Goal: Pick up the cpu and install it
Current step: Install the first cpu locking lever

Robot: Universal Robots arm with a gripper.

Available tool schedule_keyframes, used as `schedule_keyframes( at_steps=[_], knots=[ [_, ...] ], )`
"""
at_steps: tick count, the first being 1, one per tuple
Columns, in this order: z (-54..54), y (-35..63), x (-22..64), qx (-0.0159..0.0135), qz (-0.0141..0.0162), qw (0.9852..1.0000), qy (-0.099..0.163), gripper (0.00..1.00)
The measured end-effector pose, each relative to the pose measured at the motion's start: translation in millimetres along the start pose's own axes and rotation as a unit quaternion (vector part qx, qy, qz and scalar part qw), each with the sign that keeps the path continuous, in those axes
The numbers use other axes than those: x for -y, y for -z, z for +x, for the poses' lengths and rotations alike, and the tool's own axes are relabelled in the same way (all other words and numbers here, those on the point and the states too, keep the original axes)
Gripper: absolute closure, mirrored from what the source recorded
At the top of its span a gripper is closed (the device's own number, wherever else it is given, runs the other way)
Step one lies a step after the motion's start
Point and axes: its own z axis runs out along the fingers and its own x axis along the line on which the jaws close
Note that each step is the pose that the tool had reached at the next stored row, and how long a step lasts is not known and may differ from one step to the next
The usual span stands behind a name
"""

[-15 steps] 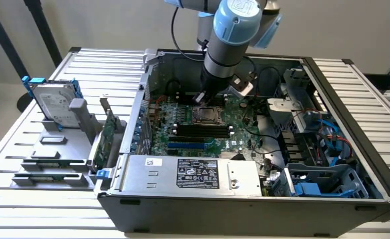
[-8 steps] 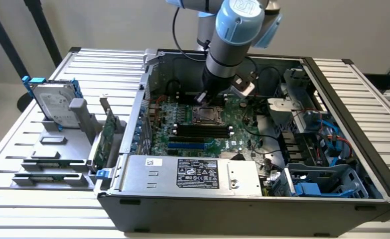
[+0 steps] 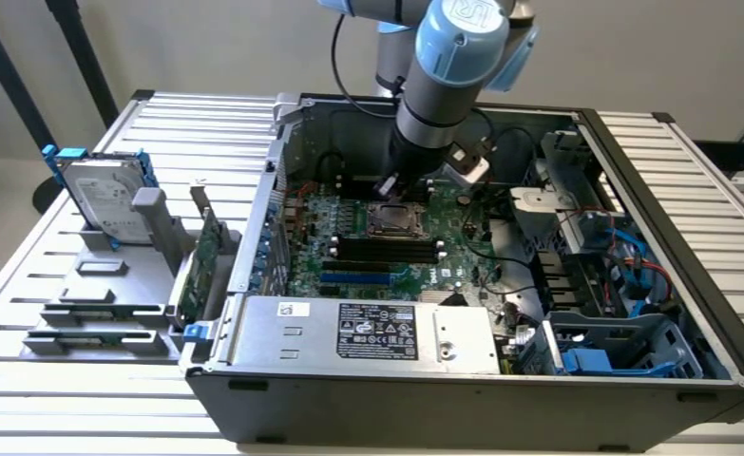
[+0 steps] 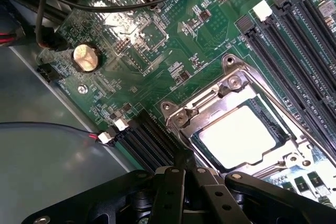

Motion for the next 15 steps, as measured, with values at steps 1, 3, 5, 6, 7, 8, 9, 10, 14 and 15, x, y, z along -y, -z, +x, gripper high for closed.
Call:
schedule_keyframes(
  at_steps=[1, 3, 5, 6, 7, 8, 9, 10, 14, 15],
  knots=[
    [0.4, 0.0, -0.4, 0.0, 0.0, 1.0, 0.0, 0.89],
    [1.0, 0.1, -1.1, -0.0001, -0.0002, 1.0, -0.001, 0.89],
    [1.4, 0.1, -1.5, -0.0002, -0.0003, 1.0, -0.001, 0.89],
    [1.5, 0.1, -1.6, -0.0003, -0.0003, 1.0, -0.001, 0.89],
    [1.6, 0.1, -1.7, -0.0003, -0.0003, 1.0, -0.001, 0.89],
    [1.7, 0.2, -1.9, -0.0003, -0.0003, 1.0, -0.002, 0.89],
    [1.9, 0.2, -2.1, -0.0003, -0.0004, 1.0, -0.002, 0.89],
    [2.1, 0.2, -2.3, -0.0003, -0.0004, 1.0, -0.002, 0.89],
    [2.3, 0.2, -2.6, -0.0004, -0.0004, 1.0, -0.002, 0.89],
    [2.4, 0.2, -2.6, -0.0004, -0.0004, 1.0, -0.002, 0.89]
  ],
)
